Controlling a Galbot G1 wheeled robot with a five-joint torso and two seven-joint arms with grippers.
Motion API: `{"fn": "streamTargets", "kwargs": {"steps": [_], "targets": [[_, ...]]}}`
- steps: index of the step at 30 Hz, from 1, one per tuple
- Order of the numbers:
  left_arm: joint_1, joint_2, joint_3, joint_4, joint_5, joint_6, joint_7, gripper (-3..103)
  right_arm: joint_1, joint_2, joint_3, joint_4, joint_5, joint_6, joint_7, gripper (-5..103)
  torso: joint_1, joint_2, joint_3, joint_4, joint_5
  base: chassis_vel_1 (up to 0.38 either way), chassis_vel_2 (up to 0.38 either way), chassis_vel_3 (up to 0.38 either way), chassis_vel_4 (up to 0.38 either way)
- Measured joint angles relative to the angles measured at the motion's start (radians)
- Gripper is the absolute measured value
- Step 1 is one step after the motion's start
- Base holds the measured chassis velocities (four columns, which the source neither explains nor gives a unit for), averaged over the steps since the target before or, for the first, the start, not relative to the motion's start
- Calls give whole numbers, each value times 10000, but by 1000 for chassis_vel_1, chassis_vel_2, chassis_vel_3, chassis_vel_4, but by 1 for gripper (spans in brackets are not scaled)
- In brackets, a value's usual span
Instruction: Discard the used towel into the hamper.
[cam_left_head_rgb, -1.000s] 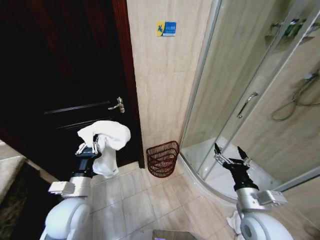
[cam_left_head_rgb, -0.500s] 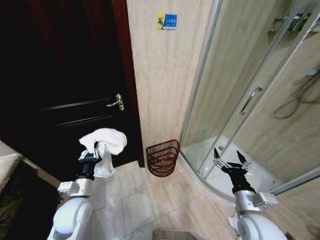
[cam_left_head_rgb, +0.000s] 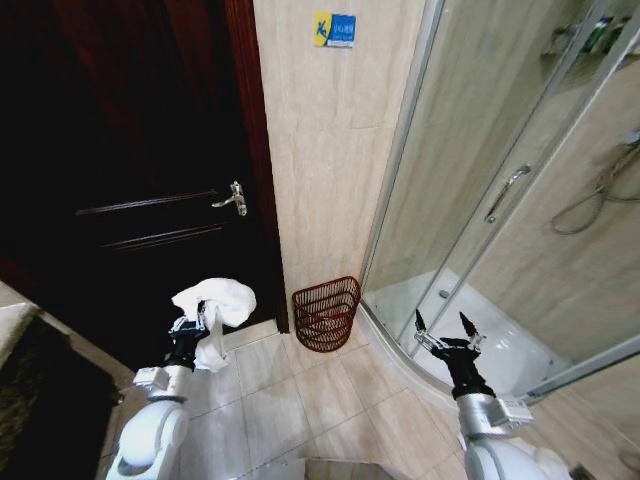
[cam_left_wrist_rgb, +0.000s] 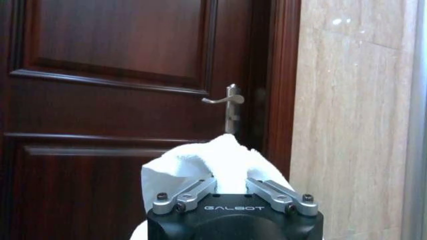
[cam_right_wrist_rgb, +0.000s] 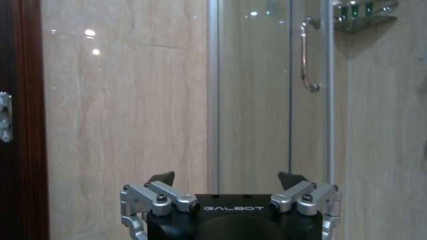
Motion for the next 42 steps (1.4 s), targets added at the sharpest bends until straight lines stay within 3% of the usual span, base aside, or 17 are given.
{"fn": "streamTargets", "kwargs": {"steps": [3,5,10,23,31,42], "targets": [[-86,-7,27,-46,-7,177,23,2,-2,0,-32,53,-37,-59,370,100,-52,-121,-69,0,-1,0,0,0,0],[-180,-33,88,-52,-16,333,37,2,89,0,-111,27,-429,-49,1161,100,-115,-264,-148,0,0,0,0,0,0],[-287,-139,143,-41,-12,384,35,2,108,-31,-189,118,-353,-100,1782,100,-215,-491,-276,0,-1,0,0,0,0],[-286,-298,238,-297,25,854,212,2,-32,-313,-19,35,160,254,1805,100,-484,-1103,-620,0,0,0,0,0,0],[-100,-349,133,-347,168,563,361,2,-339,-370,-61,-88,208,814,1730,100,-668,-1517,-851,1,1,0,0,0,0],[-104,-114,106,-151,84,237,496,2,-515,-191,-73,310,196,869,1576,100,-880,-2011,-1131,0,-1,0,0,0,0]]}}
